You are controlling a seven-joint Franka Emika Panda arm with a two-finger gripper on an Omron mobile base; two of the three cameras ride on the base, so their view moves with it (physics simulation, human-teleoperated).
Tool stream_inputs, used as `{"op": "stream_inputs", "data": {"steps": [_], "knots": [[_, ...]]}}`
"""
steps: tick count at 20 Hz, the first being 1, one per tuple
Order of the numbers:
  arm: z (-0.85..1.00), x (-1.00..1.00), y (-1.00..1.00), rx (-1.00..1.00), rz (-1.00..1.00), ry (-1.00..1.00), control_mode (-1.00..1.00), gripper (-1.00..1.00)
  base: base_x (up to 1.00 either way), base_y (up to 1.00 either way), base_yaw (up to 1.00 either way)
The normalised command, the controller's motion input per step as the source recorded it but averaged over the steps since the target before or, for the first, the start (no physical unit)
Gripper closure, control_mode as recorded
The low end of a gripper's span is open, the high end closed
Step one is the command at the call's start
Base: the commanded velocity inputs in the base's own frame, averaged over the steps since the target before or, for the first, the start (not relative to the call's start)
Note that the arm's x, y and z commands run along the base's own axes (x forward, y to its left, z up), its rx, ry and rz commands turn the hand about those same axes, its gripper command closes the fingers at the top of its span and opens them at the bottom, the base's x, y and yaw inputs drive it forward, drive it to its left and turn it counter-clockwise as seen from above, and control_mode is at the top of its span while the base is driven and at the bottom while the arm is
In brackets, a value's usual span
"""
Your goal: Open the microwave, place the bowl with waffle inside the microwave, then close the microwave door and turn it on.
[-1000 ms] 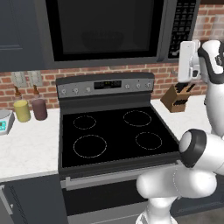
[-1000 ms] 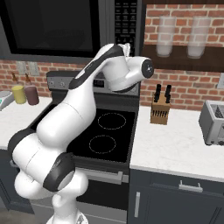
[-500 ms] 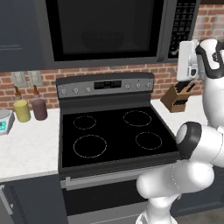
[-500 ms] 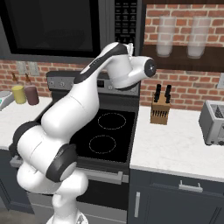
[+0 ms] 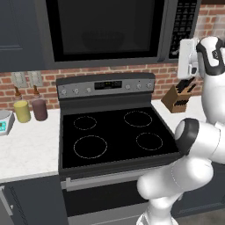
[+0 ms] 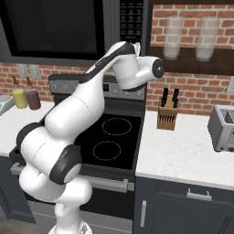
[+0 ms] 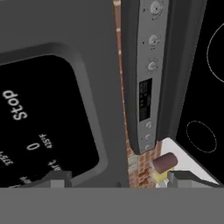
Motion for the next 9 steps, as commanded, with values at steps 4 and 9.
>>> {"op": "stream_inputs", "data": {"steps": [4, 9], "knots": [[-0.19, 0.31, 0.0, 0.0, 0.0, 0.0, -1.0, -1.0, 0.0, 0.0, 0.0], [-0.25, 0.26, 0.0, 0.0, 0.0, 0.0, -1.0, -1.0, 0.0, 0.0, 0.0]]}}
